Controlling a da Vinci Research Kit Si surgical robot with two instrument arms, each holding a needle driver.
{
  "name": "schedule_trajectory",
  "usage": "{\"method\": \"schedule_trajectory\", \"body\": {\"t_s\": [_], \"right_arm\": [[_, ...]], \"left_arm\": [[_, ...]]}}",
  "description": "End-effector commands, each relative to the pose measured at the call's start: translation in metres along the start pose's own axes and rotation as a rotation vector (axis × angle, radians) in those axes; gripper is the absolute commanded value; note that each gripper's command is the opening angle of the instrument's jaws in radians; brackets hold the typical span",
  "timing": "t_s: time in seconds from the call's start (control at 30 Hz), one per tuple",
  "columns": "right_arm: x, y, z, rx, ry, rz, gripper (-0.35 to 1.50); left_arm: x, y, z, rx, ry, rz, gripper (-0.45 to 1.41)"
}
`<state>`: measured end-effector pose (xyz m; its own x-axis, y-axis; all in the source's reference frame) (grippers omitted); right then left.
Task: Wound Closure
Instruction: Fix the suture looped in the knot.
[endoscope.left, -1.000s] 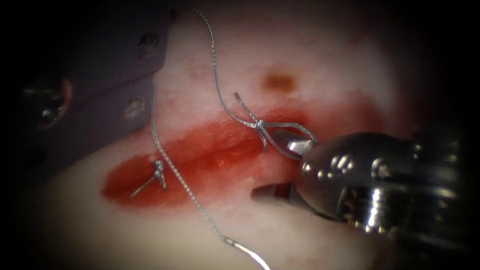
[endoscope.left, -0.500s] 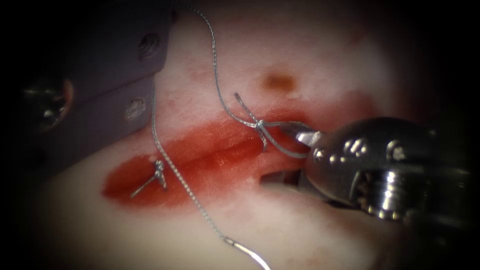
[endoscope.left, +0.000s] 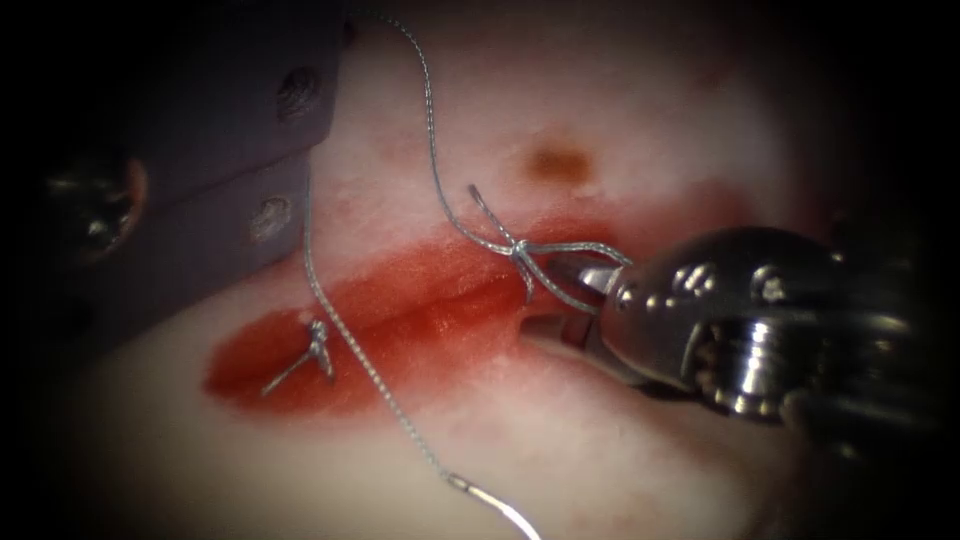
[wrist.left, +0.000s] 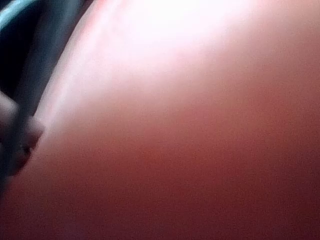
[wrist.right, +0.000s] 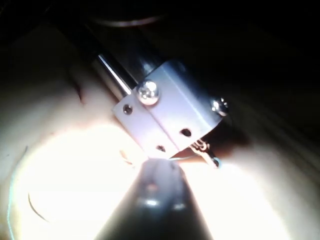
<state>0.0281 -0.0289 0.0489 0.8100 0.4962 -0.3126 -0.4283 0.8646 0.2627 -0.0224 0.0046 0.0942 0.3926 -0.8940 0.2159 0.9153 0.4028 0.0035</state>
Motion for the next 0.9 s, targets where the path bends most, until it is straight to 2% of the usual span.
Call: {"method": "schedule_trajectory", "body": {"t_s": [0.03, 0.17, 0.2, 0.23, 0.4, 0.53, 0.67, 0.9], "right_arm": [[0.0017, 0.0001, -0.0001, -0.001, -0.005, -0.022, -0.35], [0.0016, 0.0, -0.0002, 0.033, -0.132, -0.322, -0.35], [0.0015, 0.0, -0.0004, 0.134, -0.172, -0.464, -0.35], [0.0015, 0.0, -0.0004, 0.134, -0.172, -0.464, -0.35], [0.0007, -0.0006, -0.0006, 0.253, -0.204, -0.75, -0.35], [-0.0004, -0.0017, -0.0007, 0.422, -0.19, -0.812, -0.35], [-0.0013, -0.0031, -0.0008, 0.481, -0.191, -0.84, -0.35], [-0.0023, -0.0055, -0.0015, 0.54, -0.152, -0.868, -0.35]], "left_arm": [[-0.0013, 0.0002, -0.0001, -0.002, -0.006, -0.002, -0.45], [-0.0014, 0.0003, -0.0001, -0.001, -0.005, -0.002, -0.45], [-0.0015, 0.0003, -0.0001, -0.001, -0.005, -0.002, -0.45], [-0.0015, 0.0003, -0.0001, -0.001, -0.005, -0.002, -0.45], [-0.0012, 0.0005, 0.0005, -0.005, -0.011, 0.0, -0.45], [-0.0012, 0.0009, 0.0007, 0.0, -0.014, 0.005, -0.45], [-0.0012, 0.0013, 0.0008, -0.004, -0.016, 0.014, -0.45], [-0.0011, 0.0021, 0.0012, -0.003, -0.012, -0.049, -0.45]]}}
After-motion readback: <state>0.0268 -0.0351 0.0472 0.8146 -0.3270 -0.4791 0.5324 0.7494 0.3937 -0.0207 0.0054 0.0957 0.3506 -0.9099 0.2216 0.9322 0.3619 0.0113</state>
